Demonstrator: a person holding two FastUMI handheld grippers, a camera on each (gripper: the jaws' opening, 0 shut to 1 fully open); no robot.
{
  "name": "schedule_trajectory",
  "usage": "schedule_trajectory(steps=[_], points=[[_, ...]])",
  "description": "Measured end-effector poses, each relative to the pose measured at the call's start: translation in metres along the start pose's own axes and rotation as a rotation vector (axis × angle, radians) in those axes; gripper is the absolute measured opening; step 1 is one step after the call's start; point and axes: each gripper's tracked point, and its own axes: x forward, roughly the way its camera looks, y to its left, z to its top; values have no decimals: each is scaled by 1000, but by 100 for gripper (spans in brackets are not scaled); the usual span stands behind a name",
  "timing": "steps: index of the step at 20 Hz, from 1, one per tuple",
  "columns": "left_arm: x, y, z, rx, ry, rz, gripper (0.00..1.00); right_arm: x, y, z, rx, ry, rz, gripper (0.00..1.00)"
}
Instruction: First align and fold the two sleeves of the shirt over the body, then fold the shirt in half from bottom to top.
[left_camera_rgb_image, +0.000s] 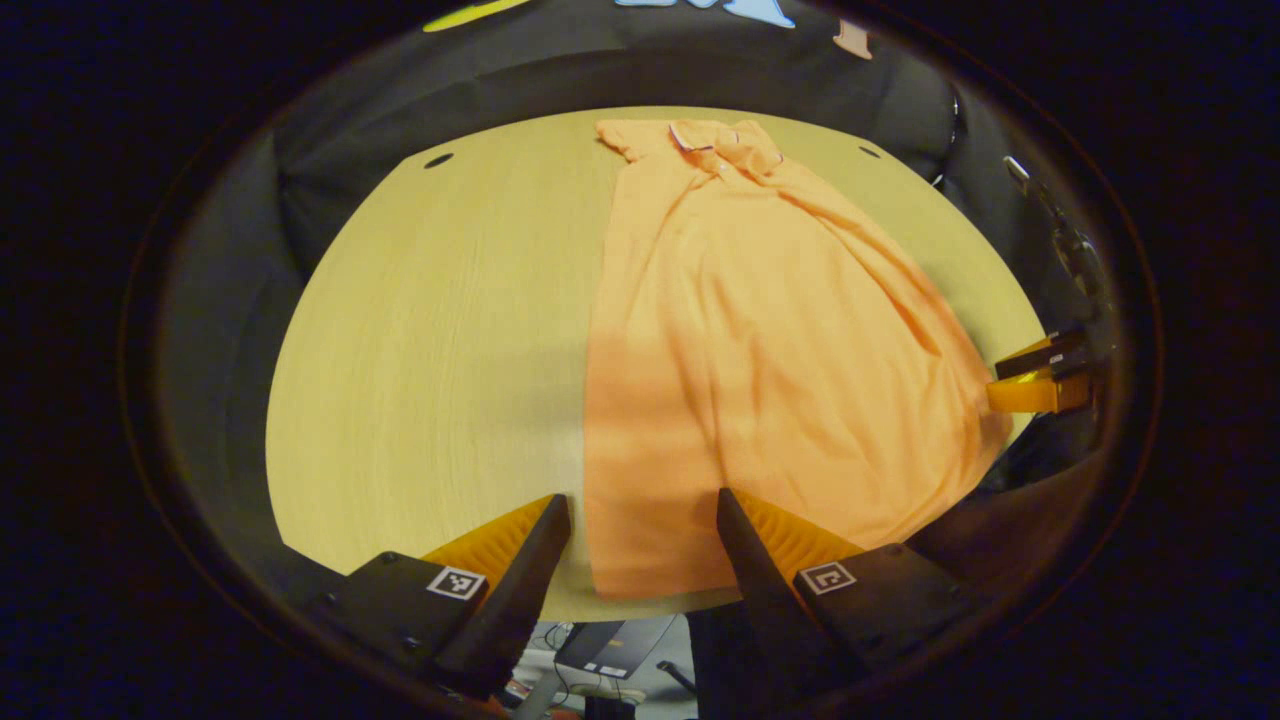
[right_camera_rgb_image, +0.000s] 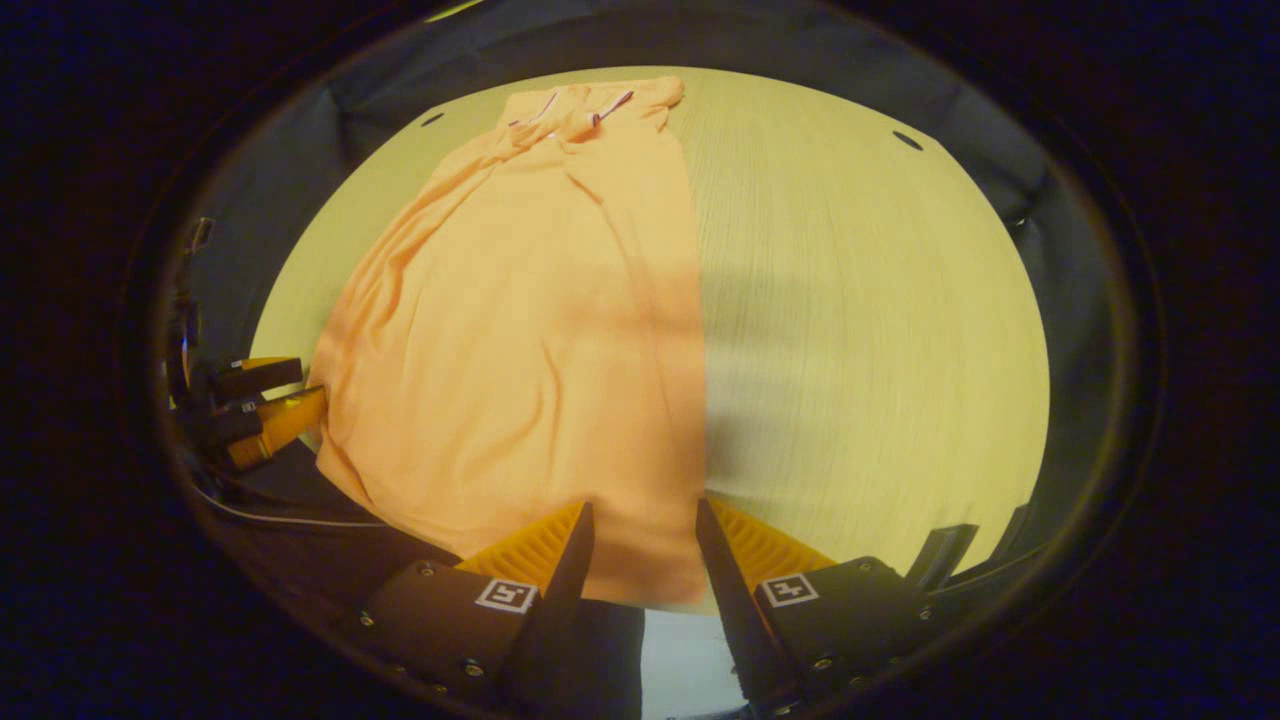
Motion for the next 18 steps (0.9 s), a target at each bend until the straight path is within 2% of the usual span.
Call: schedule_trajectory(steps=[7, 12, 13, 14, 15, 17, 18], points=[[5, -2, -6, -5, 88, 7, 95, 11, -3, -14, -66, 83, -62, 66], [6, -4, -5, -12, 164, 8, 96, 13, -4, -15, -71, 135, -68, 68], [6, -4, -5, -18, 167, 10, 95, 14, -4, -14, -59, 149, -72, 63], [6, -5, -3, -22, 164, 14, 97, 13, -5, -14, -46, 164, -75, 65], [7, -6, -4, -21, 159, 15, 95, 14, -4, -14, -39, 177, -79, 71], [7, -6, -4, -10, 155, 11, 98, 15, -3, -14, -43, 192, -87, 70], [7, -6, -5, -7, 161, 9, 98, 15, -2, -13, -47, 194, -91, 73]])
